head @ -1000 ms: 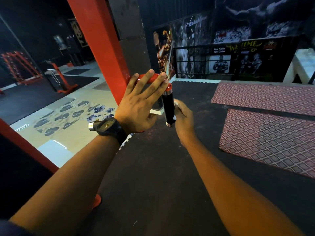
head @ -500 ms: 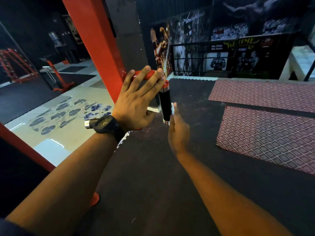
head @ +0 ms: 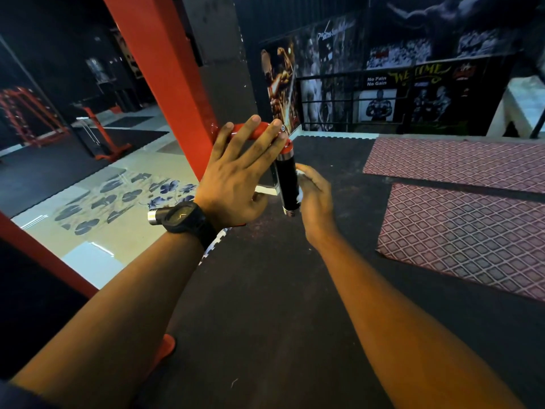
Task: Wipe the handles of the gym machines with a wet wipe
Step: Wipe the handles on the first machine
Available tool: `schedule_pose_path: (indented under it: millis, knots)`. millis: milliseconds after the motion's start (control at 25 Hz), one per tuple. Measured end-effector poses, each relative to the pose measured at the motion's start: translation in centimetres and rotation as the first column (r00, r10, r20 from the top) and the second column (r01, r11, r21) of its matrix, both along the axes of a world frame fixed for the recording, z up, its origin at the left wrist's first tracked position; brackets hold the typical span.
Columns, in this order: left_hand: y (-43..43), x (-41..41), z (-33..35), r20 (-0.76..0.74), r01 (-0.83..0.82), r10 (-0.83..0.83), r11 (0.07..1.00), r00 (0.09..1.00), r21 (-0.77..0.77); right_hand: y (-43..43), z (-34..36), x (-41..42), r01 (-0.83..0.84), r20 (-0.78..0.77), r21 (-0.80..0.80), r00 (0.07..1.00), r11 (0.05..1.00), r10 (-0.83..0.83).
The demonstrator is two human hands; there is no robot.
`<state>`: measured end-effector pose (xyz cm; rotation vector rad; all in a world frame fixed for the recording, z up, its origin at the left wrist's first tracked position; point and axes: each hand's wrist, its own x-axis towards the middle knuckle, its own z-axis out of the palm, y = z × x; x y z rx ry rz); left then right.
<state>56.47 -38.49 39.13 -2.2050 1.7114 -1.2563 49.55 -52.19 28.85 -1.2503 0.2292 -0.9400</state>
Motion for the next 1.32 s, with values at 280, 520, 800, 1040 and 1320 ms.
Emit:
schedule_pose_path:
  millis: [280,520,800,1040,1320]
  knots:
    - [0.1,-0.2,-0.1,0.0,0.0,0.0,1.0,1.0,0.004,-0.7,2.1,-0.3,-0.115,0.018,0.077,0.993,0.99,0.114]
    - [0.1,-0.2,0.0,0.001,-0.011,0.011,1.0,1.0,0.006,3.3,0.2,-1.1,0.406,0.166,-0.402,0.914,0.821,-0.371]
    - [0.5,0.0,0.5,0.008,-0.032,0.031,0.997,0.999,0.071,1.0,-3.3,-0.1,0.338,0.19,-0.87,0.901,0.358,-0.389]
    - [0.5,0.3,0.9,0.022,-0.042,0.04,0.995,0.999,0.085,-2.2,-4.0,-1.2,0.309,0.321,-0.947,0.88,-0.09,-0.351]
    - [0.1,0.6,0.7,0.013,-0.051,0.05,0.995,0.999,0.091,-3.4,-2.1,-1.0,0.223,0.352,-0.908,0.865,-0.355,-0.357]
